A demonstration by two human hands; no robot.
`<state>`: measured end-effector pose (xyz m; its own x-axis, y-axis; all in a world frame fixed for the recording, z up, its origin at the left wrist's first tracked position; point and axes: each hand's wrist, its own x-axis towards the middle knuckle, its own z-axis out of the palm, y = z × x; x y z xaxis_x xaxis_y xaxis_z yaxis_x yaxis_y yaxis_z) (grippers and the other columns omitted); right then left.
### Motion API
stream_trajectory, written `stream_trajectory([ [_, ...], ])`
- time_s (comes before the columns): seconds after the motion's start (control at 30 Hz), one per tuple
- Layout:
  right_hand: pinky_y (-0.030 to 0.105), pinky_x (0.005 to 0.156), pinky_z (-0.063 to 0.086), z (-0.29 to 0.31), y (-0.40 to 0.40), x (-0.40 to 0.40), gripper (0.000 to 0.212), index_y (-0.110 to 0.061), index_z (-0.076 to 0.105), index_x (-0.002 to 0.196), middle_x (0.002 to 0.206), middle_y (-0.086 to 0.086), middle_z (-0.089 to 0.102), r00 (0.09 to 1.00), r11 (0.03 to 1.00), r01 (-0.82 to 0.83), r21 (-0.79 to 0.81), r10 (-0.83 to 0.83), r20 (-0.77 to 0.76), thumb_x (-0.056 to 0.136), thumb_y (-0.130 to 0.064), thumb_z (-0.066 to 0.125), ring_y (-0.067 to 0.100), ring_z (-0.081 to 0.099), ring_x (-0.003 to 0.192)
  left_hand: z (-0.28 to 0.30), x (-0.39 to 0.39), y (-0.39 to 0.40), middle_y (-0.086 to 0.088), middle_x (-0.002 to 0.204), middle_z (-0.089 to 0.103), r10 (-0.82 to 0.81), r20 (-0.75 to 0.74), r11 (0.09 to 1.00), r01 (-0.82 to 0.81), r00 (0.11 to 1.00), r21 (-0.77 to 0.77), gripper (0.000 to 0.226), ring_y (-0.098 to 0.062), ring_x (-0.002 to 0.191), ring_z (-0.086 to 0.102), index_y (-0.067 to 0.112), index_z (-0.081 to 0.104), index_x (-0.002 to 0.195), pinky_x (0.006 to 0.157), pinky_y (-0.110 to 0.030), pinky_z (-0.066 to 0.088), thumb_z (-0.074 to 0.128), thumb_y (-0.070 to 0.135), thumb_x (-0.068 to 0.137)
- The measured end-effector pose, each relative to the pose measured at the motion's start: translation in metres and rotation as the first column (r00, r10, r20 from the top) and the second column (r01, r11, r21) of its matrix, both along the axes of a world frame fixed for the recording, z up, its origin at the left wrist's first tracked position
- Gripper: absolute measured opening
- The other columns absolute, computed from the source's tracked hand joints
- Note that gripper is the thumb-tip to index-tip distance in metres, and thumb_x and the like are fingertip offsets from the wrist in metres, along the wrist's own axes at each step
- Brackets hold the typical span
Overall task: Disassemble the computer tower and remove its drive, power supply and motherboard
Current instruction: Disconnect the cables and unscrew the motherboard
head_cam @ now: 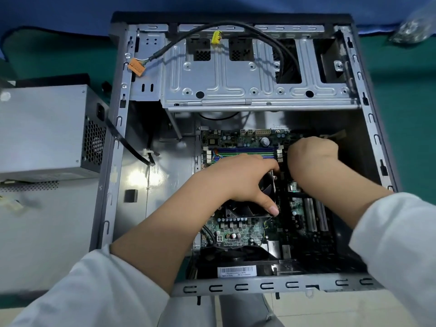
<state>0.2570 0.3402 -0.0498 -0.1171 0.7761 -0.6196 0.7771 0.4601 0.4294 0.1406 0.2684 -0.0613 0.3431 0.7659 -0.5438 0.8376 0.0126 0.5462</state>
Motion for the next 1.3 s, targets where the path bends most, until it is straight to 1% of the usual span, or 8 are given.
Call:
stream_trajectory([
  [0.23,0.036,0.085,0.047,0.008,0.006,0.013,0.033,-0.011,0.061,0.120,0.126,0.007,0.059,0.995,0.995,-0.100,-0.008,0.100,0.001,0.092,-0.007,0.043,0.028,0.056,0.115,-0.001,0.000,0.000,0.008,0.130,0.050,0.009,0.017,1.000,-0.010,1.000,0.006,0.085,-0.018,0.120,0.046,0.035,0.042,0.132,0.096,-0.042,0.044,0.074,0.066,0.059],
  [0.4,0.038,0.085,0.051,-0.001,-0.004,0.003,0.030,-0.012,0.063,0.117,0.124,0.005,0.060,0.995,0.996,-0.091,0.008,0.091,0.030,0.093,-0.008,0.045,0.027,0.058,0.112,-0.002,0.000,0.000,0.007,0.131,0.049,0.002,0.007,1.000,-0.002,1.000,0.000,0.087,-0.019,0.121,0.046,0.035,0.041,0.133,0.096,-0.042,0.044,0.074,0.066,0.059],
  [0.57,0.032,0.076,0.044,0.006,-0.001,0.018,0.032,-0.016,0.062,0.118,0.125,0.002,0.060,0.939,0.947,-0.323,0.004,0.319,0.131,0.093,-0.007,0.045,0.024,0.056,0.116,-0.002,0.002,0.000,0.009,0.128,0.051,0.015,0.020,1.000,-0.015,1.000,0.000,0.084,-0.017,0.118,0.047,0.037,0.042,0.131,0.094,-0.042,0.045,0.074,0.066,0.058],
  [0.7,0.043,0.069,0.045,-0.002,-0.002,0.000,0.032,-0.010,0.060,0.120,0.126,0.006,0.059,0.947,0.963,-0.259,-0.072,0.268,0.177,0.092,-0.006,0.044,0.031,0.058,0.110,-0.002,0.000,0.001,0.008,0.129,0.050,0.012,0.004,1.000,-0.012,1.000,-0.007,0.087,-0.018,0.119,0.046,0.036,0.041,0.133,0.094,-0.043,0.044,0.073,0.067,0.058],
  [0.9,0.031,0.077,0.044,0.009,0.007,0.019,0.031,-0.017,0.062,0.117,0.122,0.002,0.061,0.958,0.963,-0.271,0.001,0.269,0.098,0.093,-0.010,0.045,0.024,0.058,0.112,-0.002,0.001,0.000,0.011,0.127,0.051,0.025,0.032,1.000,-0.025,0.999,-0.012,0.082,-0.016,0.118,0.047,0.037,0.043,0.129,0.094,-0.042,0.045,0.074,0.066,0.058],
  [1.07,0.042,0.082,0.049,-0.001,-0.004,-0.001,0.032,-0.011,0.059,0.121,0.129,0.005,0.057,0.967,0.978,-0.205,-0.027,0.206,0.149,0.093,-0.009,0.045,0.030,0.056,0.115,-0.002,0.000,0.000,0.008,0.130,0.049,0.001,0.003,1.000,-0.001,1.000,-0.017,0.089,-0.019,0.120,0.045,0.034,0.040,0.134,0.095,-0.044,0.044,0.073,0.067,0.059],
  [1.2,0.038,0.084,0.049,0.004,0.005,0.015,0.031,-0.012,0.061,0.119,0.125,0.006,0.059,0.967,0.972,-0.237,0.013,0.234,0.101,0.094,-0.007,0.044,0.028,0.057,0.114,-0.001,0.001,0.000,0.008,0.129,0.050,0.006,0.018,1.000,-0.006,1.000,-0.018,0.085,-0.019,0.119,0.046,0.036,0.042,0.131,0.095,-0.044,0.044,0.073,0.066,0.059],
  [1.3,0.039,0.080,0.049,0.002,-0.002,0.010,0.032,-0.011,0.062,0.119,0.126,0.007,0.059,0.982,0.987,-0.163,0.009,0.161,0.099,0.093,-0.007,0.044,0.028,0.057,0.114,0.000,0.001,0.001,0.007,0.130,0.050,0.004,0.009,1.000,-0.003,1.000,-0.011,0.086,-0.020,0.119,0.046,0.034,0.041,0.133,0.095,-0.043,0.044,0.074,0.066,0.059],
])
